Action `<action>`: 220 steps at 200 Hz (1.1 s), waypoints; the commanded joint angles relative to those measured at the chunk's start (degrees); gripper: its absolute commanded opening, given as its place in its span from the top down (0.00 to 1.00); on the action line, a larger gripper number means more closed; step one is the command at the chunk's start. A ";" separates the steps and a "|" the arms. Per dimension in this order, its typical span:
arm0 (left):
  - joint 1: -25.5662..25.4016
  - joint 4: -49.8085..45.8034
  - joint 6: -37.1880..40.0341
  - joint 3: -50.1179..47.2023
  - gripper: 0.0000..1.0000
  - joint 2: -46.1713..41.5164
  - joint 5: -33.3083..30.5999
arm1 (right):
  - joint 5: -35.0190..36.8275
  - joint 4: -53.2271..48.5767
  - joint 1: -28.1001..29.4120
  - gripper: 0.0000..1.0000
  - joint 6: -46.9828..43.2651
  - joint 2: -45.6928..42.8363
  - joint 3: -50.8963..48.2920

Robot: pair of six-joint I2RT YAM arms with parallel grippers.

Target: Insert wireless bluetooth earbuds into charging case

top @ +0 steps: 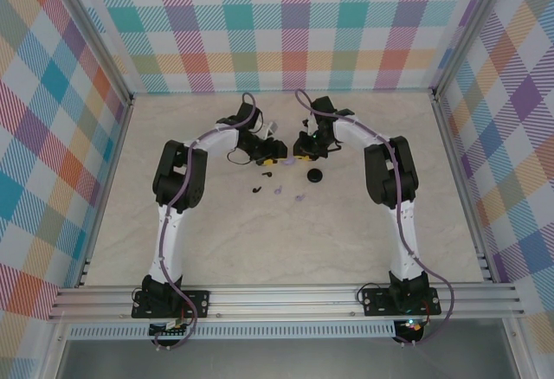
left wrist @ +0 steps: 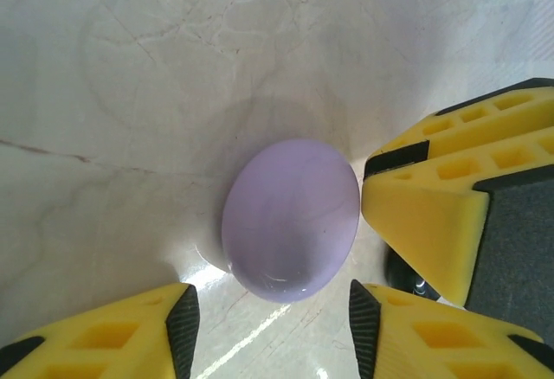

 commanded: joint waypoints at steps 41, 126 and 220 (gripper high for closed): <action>1.77 1.66 -2.80 -1.80 0.45 -4.04 -0.04 | -4.07 3.34 -0.44 0.72 0.73 -4.68 -3.14; 2.05 6.46 -6.68 -3.12 0.44 -1.14 2.44 | -5.25 4.10 -0.81 0.74 3.32 -1.14 -1.59; 1.96 7.66 -7.70 -3.74 0.48 0.90 4.74 | -5.96 4.18 -1.23 0.77 4.29 1.45 -0.72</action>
